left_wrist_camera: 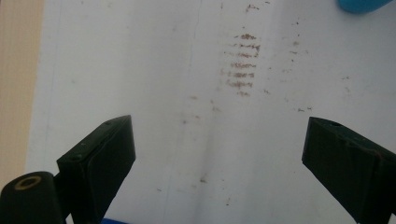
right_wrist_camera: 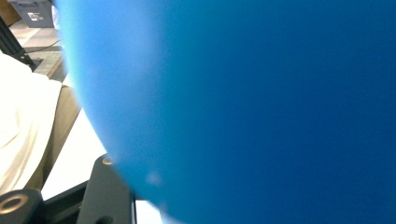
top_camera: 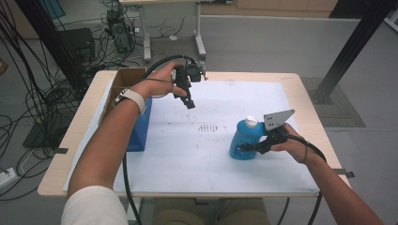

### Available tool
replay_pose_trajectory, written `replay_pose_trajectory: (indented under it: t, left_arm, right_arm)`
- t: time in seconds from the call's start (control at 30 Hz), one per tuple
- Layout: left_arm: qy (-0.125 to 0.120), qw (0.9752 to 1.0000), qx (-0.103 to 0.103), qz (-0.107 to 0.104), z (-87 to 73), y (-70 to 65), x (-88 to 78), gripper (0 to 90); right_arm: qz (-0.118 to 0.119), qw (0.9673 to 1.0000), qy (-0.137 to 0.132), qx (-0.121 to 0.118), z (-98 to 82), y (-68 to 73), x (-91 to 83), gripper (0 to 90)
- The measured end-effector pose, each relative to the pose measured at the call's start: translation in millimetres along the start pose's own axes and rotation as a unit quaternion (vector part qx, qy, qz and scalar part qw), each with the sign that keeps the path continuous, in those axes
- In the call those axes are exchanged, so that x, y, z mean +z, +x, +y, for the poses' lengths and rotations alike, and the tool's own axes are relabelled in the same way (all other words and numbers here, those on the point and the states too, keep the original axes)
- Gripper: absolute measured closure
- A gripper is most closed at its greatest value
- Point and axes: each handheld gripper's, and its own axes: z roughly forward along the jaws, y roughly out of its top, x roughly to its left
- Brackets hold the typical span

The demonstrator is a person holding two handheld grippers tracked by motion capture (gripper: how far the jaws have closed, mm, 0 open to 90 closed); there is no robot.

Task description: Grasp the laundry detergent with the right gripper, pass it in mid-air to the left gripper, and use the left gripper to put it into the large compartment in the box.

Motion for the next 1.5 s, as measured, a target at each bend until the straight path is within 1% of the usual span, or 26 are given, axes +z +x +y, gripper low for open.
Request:
replay_pose_trajectory:
  t: [0.13,0.17,0.33,0.63,0.8,1.0,1.27,1.3,1.5]
  left_arm:
    - [0.000,1.0000,0.000,0.000,0.2,0.0,0.1,10.0]
    - [-0.003,1.0000,-0.003,0.000,-0.2,-0.2,0.3,10.0]
    - [-0.001,1.0000,-0.001,0.001,-0.7,0.4,-0.6,10.0]
    - [-0.003,1.0000,-0.005,0.001,-1.8,0.3,-1.3,10.0]
    - [-0.001,1.0000,-0.003,0.002,-1.7,0.5,-1.3,10.0]
    - [-0.005,1.0000,-0.006,0.000,-1.3,-0.2,-1.2,10.0]
    - [-0.004,1.0000,-0.004,0.001,-0.5,-1.7,-2.1,10.0]
    - [-0.002,1.0000,-0.002,0.001,-0.5,-1.6,-2.4,10.0]
    - [-0.003,1.0000,-0.004,0.000,0.0,-2.0,-2.4,10.0]
  right_arm:
    - [0.000,1.0000,0.000,0.003,0.0,0.0,0.0,44.0]
    - [0.000,1.0000,0.000,0.003,0.0,0.0,-0.1,44.0]
    - [0.001,1.0000,0.000,0.002,0.0,-0.5,-0.1,44.0]
    - [0.002,1.0000,0.001,0.004,0.5,-0.9,0.2,43.9]
    - [0.002,1.0000,0.002,0.005,0.4,-1.1,0.0,43.9]
    - [0.004,1.0000,0.002,0.006,0.6,-1.2,0.3,43.8]
    - [0.004,1.0000,0.001,0.006,0.5,-1.1,0.3,43.8]
    - [0.004,1.0000,0.001,0.006,0.5,-1.2,0.3,43.8]
    - [0.004,1.0000,0.001,0.005,0.4,-1.4,0.2,43.7]
